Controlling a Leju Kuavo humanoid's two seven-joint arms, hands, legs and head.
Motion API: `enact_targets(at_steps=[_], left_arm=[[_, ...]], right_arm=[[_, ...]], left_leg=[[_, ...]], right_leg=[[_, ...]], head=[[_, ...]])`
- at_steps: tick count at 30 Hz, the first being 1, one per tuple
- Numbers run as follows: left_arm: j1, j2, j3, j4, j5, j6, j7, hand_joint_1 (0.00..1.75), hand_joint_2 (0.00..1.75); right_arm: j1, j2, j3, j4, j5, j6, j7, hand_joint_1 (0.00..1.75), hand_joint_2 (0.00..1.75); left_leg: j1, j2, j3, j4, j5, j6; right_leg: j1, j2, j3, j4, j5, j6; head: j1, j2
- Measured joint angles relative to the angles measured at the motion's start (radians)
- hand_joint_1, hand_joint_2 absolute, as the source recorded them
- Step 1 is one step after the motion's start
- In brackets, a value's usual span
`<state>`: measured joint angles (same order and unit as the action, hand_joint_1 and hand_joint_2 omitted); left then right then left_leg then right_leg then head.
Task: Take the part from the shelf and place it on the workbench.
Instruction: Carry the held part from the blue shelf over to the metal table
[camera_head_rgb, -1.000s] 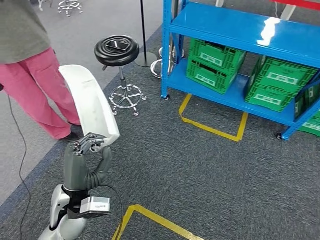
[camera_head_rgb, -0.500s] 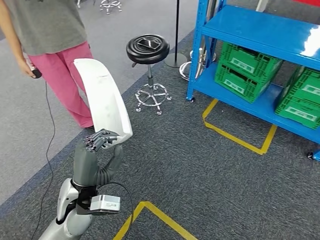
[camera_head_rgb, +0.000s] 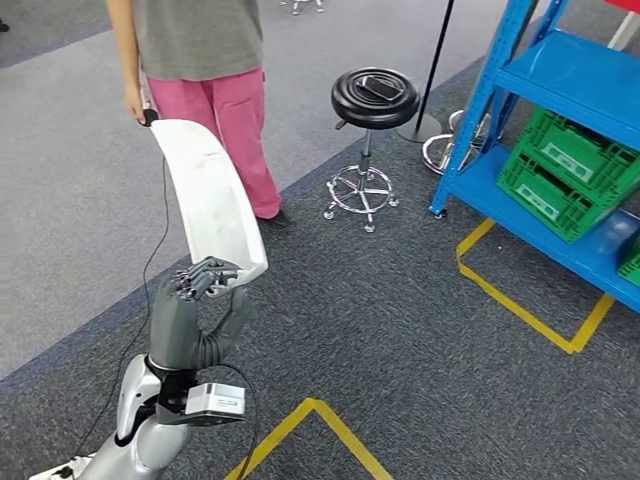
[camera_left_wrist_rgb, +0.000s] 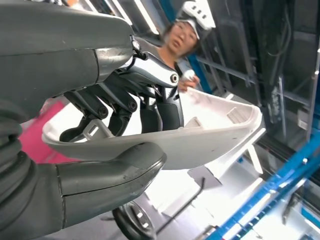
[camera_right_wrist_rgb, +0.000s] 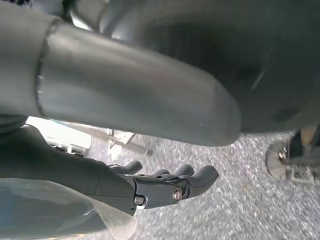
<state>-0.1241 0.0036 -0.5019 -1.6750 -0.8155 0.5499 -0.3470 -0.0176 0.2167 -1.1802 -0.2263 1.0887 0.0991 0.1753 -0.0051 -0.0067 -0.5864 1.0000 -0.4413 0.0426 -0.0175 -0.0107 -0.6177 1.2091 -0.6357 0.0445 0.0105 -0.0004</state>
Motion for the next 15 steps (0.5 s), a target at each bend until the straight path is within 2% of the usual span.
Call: enact_targets(at_steps=[1,2,3,4,5,6,7,8,10,11,12,14,15], left_arm=[[0.002,0.000,0.000,0.000,-0.002,0.000,0.003,1.75,1.75],[0.004,0.000,0.000,0.001,-0.005,0.001,0.007,1.75,1.75],[0.005,0.000,0.000,0.001,-0.008,0.001,0.011,1.75,1.75],[0.007,0.000,0.000,0.001,-0.011,0.001,0.015,1.75,1.75],[0.008,0.000,0.001,0.001,-0.014,0.002,0.017,1.75,1.75],[0.008,0.000,0.001,0.001,-0.016,0.002,0.019,1.75,1.75],[0.009,0.000,0.001,0.001,-0.017,0.003,0.020,1.75,1.75],[0.010,0.001,0.001,0.001,-0.018,0.003,0.021,1.75,1.75],[0.013,0.001,0.002,0.001,-0.020,0.004,0.023,1.75,1.75],[0.015,0.002,0.002,0.001,-0.020,0.004,0.024,1.75,1.75],[0.015,0.003,0.002,0.001,-0.021,0.004,0.025,1.75,1.75],[0.015,0.004,0.002,0.000,-0.022,0.004,0.025,1.75,1.75],[0.015,0.004,0.002,0.000,-0.022,0.004,0.027,1.75,1.75]], right_arm=[[0.001,0.000,-0.001,0.000,0.000,-0.013,-0.004,0.00,0.00],[0.002,0.000,-0.001,0.000,0.000,-0.028,-0.009,0.00,0.00],[0.003,0.000,-0.002,-0.001,-0.001,-0.046,-0.014,0.00,0.00],[0.003,0.000,-0.002,-0.001,-0.001,-0.064,-0.019,0.00,0.00],[0.003,0.000,-0.004,-0.002,-0.002,-0.080,-0.023,0.00,0.00],[0.003,0.000,-0.006,-0.002,-0.003,-0.092,-0.027,0.00,0.00],[0.002,0.001,-0.008,-0.002,-0.003,-0.099,-0.028,0.00,0.00],[0.002,0.001,-0.010,-0.003,-0.003,-0.103,-0.029,0.00,0.00],[0.001,0.003,-0.012,-0.004,-0.003,-0.106,-0.031,0.00,0.00],[0.001,0.003,-0.013,-0.005,-0.003,-0.107,-0.031,0.00,0.00],[0.001,0.004,-0.013,-0.006,-0.003,-0.108,-0.032,0.00,0.00],[0.002,0.005,-0.015,-0.008,-0.003,-0.111,-0.034,0.00,0.00],[0.002,0.006,-0.016,-0.008,-0.003,-0.116,-0.036,0.00,0.00]], left_leg=[[-0.001,-0.013,0.000,0.000,0.000,0.001],[-0.002,-0.027,0.001,0.001,-0.001,0.001],[-0.002,-0.042,0.003,0.002,-0.001,0.001],[-0.002,-0.057,0.005,0.003,-0.002,0.000],[-0.002,-0.071,0.005,0.005,-0.004,-0.003],[-0.002,-0.084,0.003,0.010,-0.007,-0.007],[-0.001,-0.096,-0.001,0.014,-0.008,-0.012],[0.000,-0.107,-0.005,0.017,-0.008,-0.018],[0.004,-0.127,-0.012,0.018,-0.006,-0.030],[0.003,-0.118,-0.014,0.024,-0.010,-0.035],[0.002,-0.097,-0.023,0.044,-0.023,-0.040],[0.002,-0.035,-0.068,0.145,-0.076,-0.050],[0.005,-0.016,-0.102,0.215,-0.106,-0.055]], right_leg=[[0.000,0.006,-0.031,0.053,-0.012,0.000],[0.000,0.009,-0.049,0.074,-0.005,0.000],[0.000,0.010,-0.048,0.053,0.023,0.000],[-0.001,0.018,-0.028,-0.004,0.065,-0.002],[-0.003,0.040,-0.002,-0.072,0.103,-0.004],[-0.006,0.063,0.025,-0.136,0.129,-0.005],[-0.008,0.083,0.045,-0.177,0.140,-0.007],[-0.008,0.095,0.054,-0.193,0.139,-0.009],[-0.006,0.076,0.062,-0.198,0.138,-0.016],[-0.007,0.064,0.066,-0.201,0.139,-0.021],[-0.008,0.050,0.071,-0.205,0.139,-0.028],[-0.007,0.021,0.078,-0.208,0.136,-0.038],[-0.006,0.006,0.080,-0.208,0.134,-0.041]], head=[[0.000,0.000],[0.001,0.000],[0.001,0.000],[0.001,0.000],[0.001,0.000],[0.000,0.000],[0.000,0.000],[0.000,0.000],[0.000,0.000],[-0.001,0.000],[-0.005,0.000],[-0.014,0.000],[-0.016,0.000]])
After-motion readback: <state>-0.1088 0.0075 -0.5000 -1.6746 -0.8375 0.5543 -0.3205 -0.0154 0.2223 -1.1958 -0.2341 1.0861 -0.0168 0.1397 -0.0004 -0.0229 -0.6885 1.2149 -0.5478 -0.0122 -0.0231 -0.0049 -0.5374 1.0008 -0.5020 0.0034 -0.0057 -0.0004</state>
